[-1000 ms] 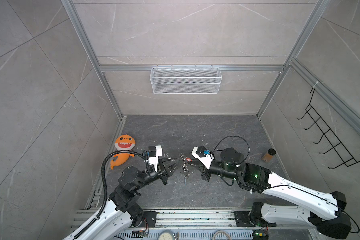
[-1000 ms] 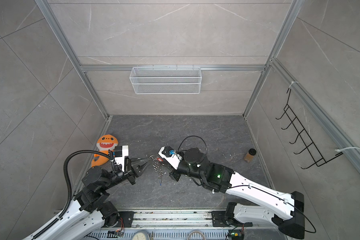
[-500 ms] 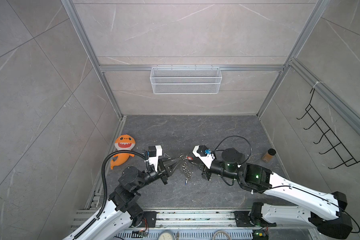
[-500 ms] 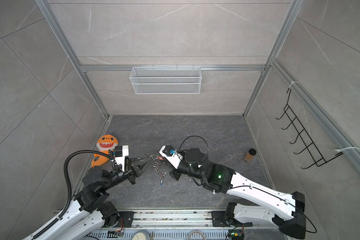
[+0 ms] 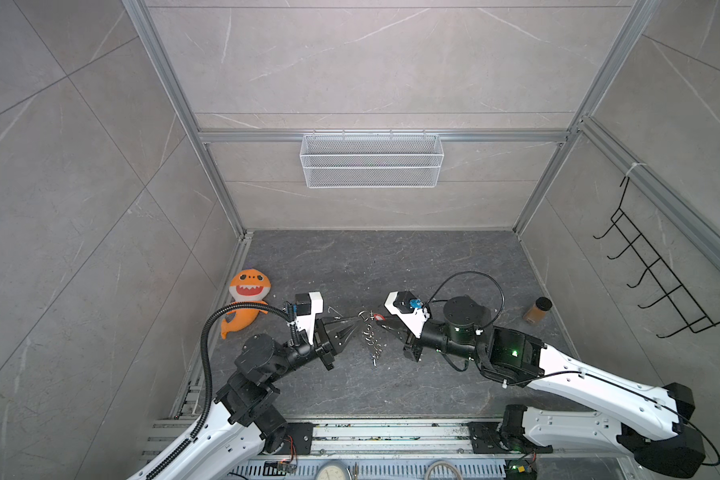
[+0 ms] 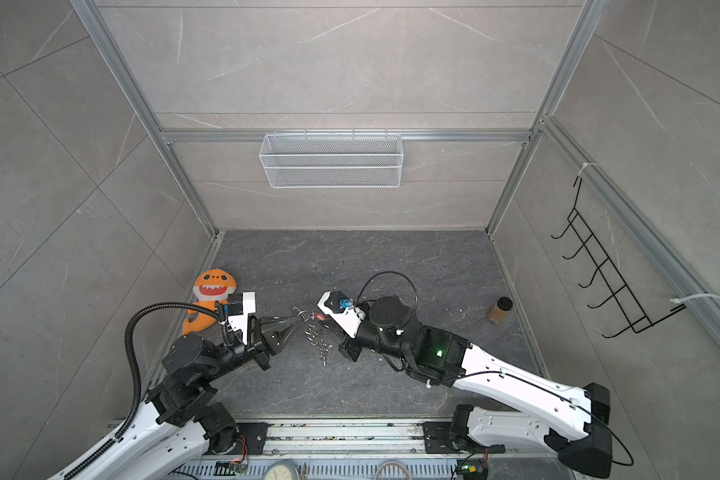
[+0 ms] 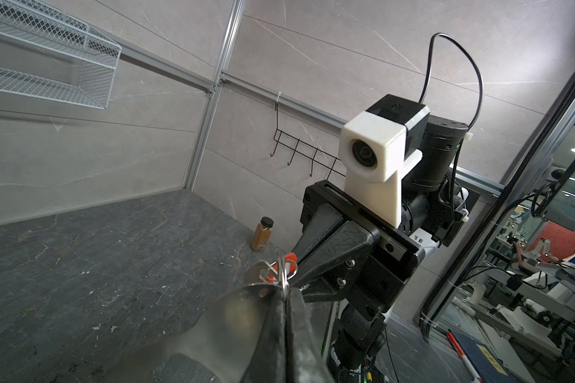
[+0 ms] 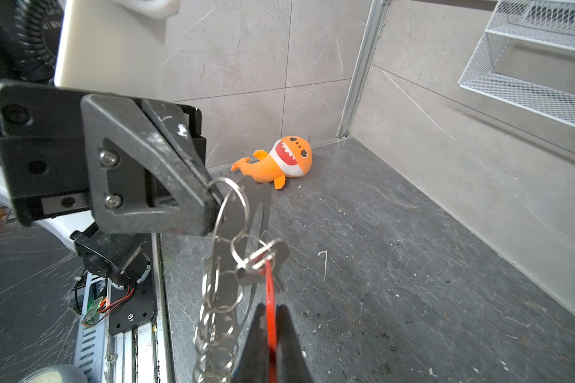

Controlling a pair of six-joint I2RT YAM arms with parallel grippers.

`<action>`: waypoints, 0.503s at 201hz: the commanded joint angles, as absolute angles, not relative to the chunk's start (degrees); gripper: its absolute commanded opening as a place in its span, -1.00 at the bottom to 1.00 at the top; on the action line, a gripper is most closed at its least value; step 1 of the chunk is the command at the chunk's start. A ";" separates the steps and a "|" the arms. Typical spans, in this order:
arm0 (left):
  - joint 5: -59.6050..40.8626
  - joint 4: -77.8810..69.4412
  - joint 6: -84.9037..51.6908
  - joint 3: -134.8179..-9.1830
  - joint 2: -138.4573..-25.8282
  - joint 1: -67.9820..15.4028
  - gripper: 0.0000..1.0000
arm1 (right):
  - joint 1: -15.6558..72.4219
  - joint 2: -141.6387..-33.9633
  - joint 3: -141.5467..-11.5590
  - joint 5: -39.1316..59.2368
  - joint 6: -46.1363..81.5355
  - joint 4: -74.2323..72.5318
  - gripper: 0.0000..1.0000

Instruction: Remove the keys from the keyring

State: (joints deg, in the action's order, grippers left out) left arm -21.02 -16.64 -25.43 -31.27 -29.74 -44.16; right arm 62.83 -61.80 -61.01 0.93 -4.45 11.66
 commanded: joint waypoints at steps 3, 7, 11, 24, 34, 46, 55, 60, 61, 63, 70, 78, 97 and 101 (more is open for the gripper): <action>-20.05 -20.27 -23.63 -32.44 -28.17 -44.36 -1.00 | 62.56 -60.68 -60.38 -1.64 -3.19 10.45 -1.00; -20.12 -20.10 -23.56 -32.56 -28.08 -44.34 -1.00 | 62.57 -60.52 -60.38 -2.06 -3.17 10.45 -1.00; -20.18 -19.97 -23.54 -32.54 -28.05 -44.35 -1.00 | 62.52 -60.28 -60.31 -2.59 -3.22 10.33 -1.00; -20.21 -19.78 -23.55 -32.52 -27.87 -44.33 -1.00 | 62.50 -59.82 -60.29 -4.11 -3.28 10.15 -1.00; -20.34 -19.77 -23.58 -32.48 -27.72 -44.31 -1.00 | 62.58 -59.47 -60.21 -5.19 -3.32 9.70 -1.00; -20.48 -19.61 -23.60 -32.39 -27.77 -44.31 -1.00 | 62.53 -59.17 -60.07 -6.54 -3.30 8.98 -1.00; -20.76 -19.60 -23.64 -32.36 -27.83 -44.35 -1.00 | 62.51 -58.98 -60.03 -7.56 -3.39 8.29 -1.00; -20.90 -19.52 -23.67 -32.39 -27.89 -44.36 -1.00 | 62.56 -58.89 -60.18 -8.18 -3.43 8.14 -1.00; -20.91 -19.51 -23.66 -32.37 -27.92 -44.33 -1.00 | 62.52 -58.89 -60.24 -8.27 -3.47 8.16 -1.00; -20.98 -19.51 -23.69 -32.35 -27.94 -44.35 -1.00 | 62.50 -58.89 -60.34 -8.37 -3.50 8.17 -1.00; -21.14 -19.39 -23.78 -32.45 -28.14 -44.31 -1.00 | 62.50 -59.04 -60.76 -8.62 -3.81 8.10 -1.00; -21.56 -19.36 -23.85 -32.47 -28.36 -44.31 -1.00 | 62.50 -59.38 -61.50 -8.53 -4.20 8.53 -1.00; -22.56 -18.78 -23.98 -32.69 -28.88 -44.34 -1.00 | 62.50 -60.24 -63.45 -7.87 -5.58 10.06 -1.00; -22.81 -18.59 -24.08 -32.84 -28.97 -44.33 -1.00 | 62.53 -60.42 -63.87 -7.67 -5.91 10.45 -1.00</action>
State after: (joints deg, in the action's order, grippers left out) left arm -21.17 -15.68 -25.06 -31.27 -29.61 -44.27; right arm 63.42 -60.90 -60.69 -2.09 -4.60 10.09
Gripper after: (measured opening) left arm 0.052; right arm 0.053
